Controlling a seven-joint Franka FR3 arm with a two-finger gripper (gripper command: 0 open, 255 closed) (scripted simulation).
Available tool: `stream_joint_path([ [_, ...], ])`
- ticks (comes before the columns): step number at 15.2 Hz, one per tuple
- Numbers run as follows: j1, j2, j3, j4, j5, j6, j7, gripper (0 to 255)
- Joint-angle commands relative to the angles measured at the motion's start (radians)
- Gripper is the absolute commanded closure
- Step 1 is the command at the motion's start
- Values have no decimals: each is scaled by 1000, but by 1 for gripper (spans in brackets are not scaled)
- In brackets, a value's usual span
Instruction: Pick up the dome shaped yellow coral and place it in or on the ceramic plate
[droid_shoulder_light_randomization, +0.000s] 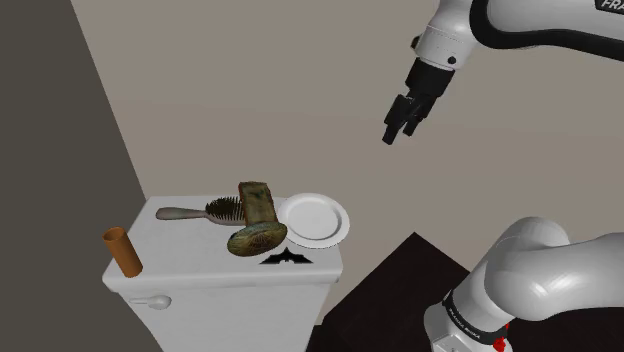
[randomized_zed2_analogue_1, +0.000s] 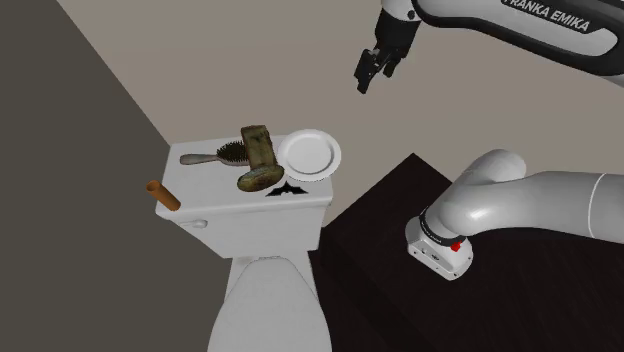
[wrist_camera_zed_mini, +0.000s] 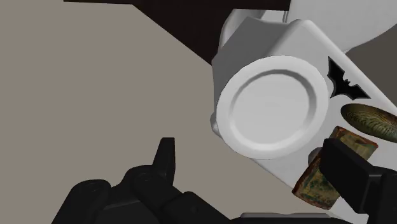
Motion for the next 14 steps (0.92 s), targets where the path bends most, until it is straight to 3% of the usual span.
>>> stream_joint_path([
  [1, 0, 0, 0, 0, 0, 0, 0, 0],
  [14, 183, 314, 138, 30, -41, 312, -291, 0],
])
